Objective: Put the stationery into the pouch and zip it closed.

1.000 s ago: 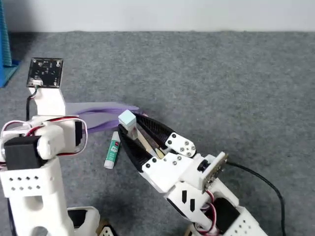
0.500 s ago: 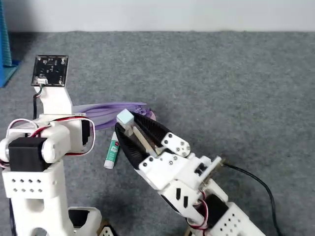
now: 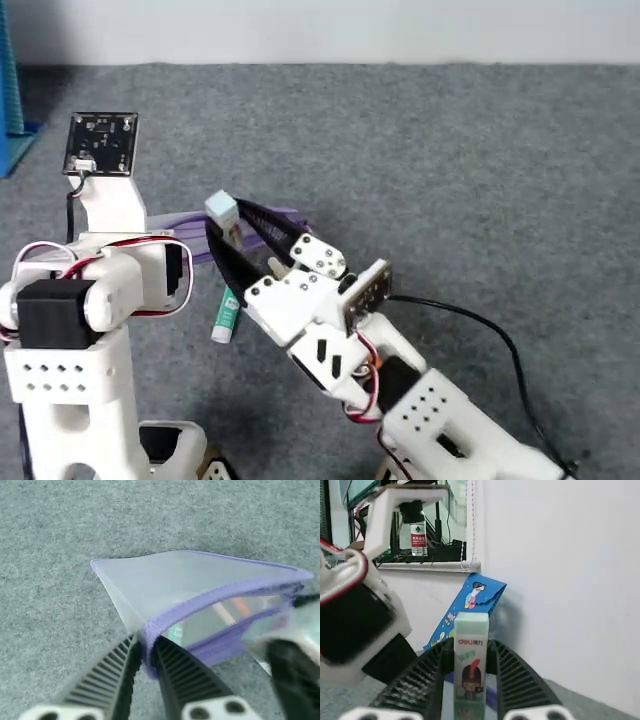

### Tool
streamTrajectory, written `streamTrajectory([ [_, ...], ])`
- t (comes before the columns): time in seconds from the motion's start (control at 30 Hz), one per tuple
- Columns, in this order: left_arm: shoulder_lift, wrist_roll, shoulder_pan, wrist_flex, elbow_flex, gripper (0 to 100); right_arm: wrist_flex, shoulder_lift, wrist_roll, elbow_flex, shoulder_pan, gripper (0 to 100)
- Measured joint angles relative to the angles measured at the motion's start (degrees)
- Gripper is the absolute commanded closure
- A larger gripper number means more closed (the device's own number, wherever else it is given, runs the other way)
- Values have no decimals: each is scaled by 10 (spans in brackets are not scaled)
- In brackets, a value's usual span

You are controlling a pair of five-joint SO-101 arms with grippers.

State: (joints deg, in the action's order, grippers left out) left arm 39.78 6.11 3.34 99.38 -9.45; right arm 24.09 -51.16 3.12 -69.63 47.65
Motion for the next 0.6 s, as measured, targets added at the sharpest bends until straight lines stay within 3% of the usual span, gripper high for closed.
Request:
streamTrajectory([
  [0.4, -1, 0, -1, 0, 0, 987, 183, 198, 2, 3, -36, 982],
  [0.6, -1, 0, -2, 0, 0, 987, 167, 190, -25, 5, -36, 781],
])
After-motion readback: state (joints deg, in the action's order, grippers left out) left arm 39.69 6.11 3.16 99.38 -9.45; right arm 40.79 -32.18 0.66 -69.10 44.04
